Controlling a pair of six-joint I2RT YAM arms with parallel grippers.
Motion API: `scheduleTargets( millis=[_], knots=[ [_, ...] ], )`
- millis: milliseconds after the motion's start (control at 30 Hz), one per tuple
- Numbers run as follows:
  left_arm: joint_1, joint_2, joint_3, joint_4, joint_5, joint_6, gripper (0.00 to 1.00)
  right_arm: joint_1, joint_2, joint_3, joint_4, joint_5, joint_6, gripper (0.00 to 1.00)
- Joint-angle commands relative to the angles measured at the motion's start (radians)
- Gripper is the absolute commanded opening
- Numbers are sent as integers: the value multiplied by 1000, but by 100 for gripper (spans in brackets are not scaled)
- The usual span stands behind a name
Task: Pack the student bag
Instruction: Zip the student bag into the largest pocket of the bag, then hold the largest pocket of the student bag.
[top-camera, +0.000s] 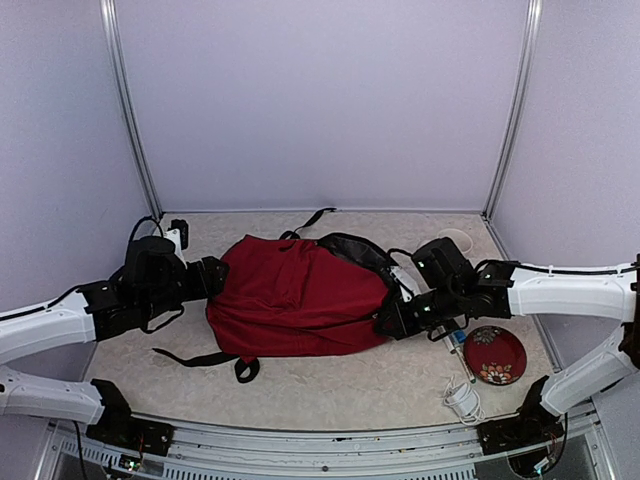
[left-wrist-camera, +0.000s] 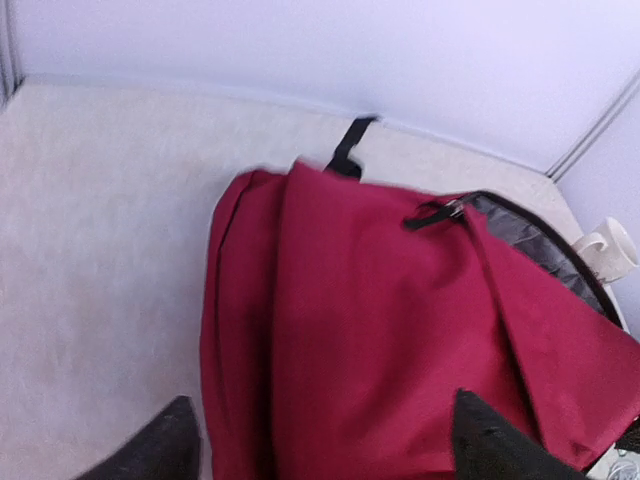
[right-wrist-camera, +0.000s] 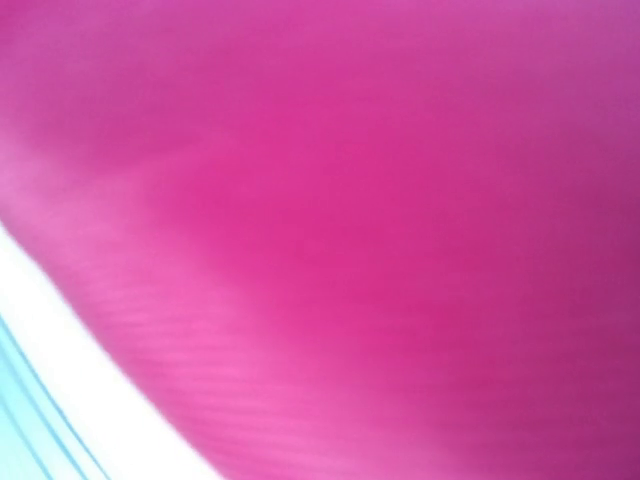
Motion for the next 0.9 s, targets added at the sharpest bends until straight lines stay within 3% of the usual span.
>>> scheduleTargets(
  millis=[0, 67, 167, 267, 300, 400, 567, 867],
  knots=[
    [-199, -102, 65, 245, -206, 302, 98, -9, 3, 53, 24, -79, -29, 0],
    [-361, -95, 62, 368, -252, 474, 87, -9, -2, 65, 14, -86, -30, 0],
    [-532, 25, 92, 372, -142, 630, 80, -10, -2, 84, -9, -93, -43, 0],
    [-582, 225, 141, 317, 17, 698, 74, -10, 5, 109, -63, -80, -67, 0],
    [-594, 288, 172, 296, 36, 725, 68, -11, 7, 112, -72, -79, -70, 0],
    [-625, 459, 248, 290, -24, 846, 49, -12, 10, 118, -80, -89, -70, 0],
    [-612, 614, 281, 420, -90, 1005, 54, -16, 12, 119, -79, -95, -96, 0],
    [-628, 787, 355, 490, -271, 1088, 54, -18, 1, 110, -76, -112, -103, 0]
  ],
)
